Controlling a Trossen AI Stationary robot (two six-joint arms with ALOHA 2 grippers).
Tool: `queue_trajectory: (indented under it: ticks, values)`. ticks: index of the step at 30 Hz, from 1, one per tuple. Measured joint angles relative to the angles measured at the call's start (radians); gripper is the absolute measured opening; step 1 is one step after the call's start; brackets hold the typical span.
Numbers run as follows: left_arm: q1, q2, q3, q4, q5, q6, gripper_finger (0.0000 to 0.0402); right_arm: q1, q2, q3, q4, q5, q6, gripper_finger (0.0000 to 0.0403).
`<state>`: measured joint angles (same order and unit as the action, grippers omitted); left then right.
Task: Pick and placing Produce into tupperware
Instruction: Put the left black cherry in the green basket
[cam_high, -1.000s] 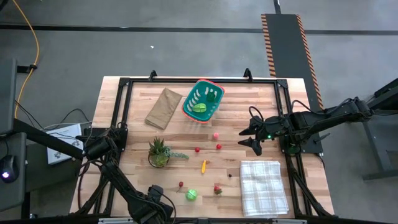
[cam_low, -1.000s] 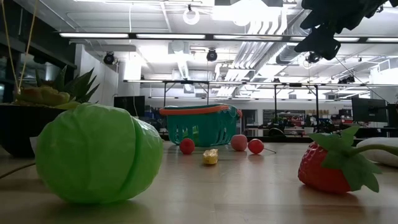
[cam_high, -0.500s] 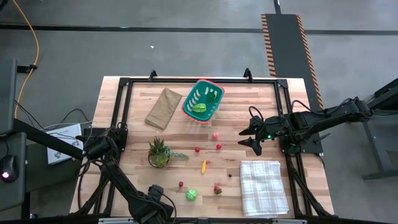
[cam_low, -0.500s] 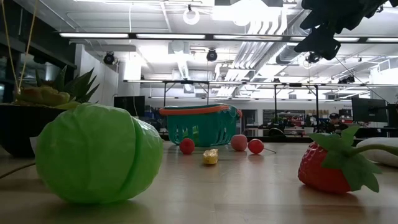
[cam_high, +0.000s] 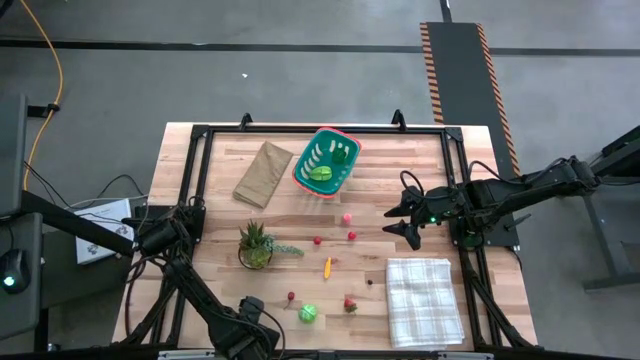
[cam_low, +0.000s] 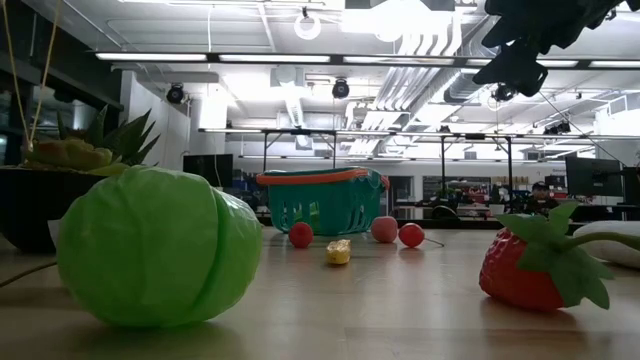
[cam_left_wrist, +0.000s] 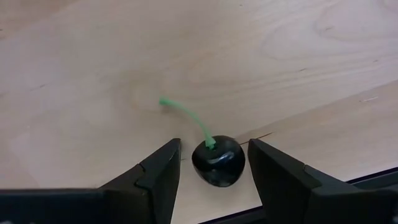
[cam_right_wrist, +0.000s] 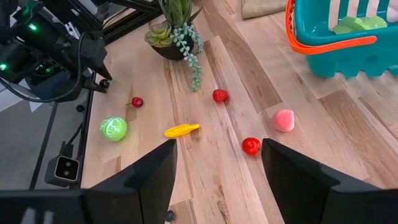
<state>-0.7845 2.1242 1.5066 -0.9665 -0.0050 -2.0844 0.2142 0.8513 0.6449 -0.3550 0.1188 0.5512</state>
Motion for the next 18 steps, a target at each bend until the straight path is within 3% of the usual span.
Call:
queue_trajectory:
  ticks: [18]
  values:
    - [0.0, 0.0, 0.0, 0.001, -0.002, -0.014, 0.0176, 0.0, 0.0, 0.0, 0.0, 0.007, -0.002, 0.0226]
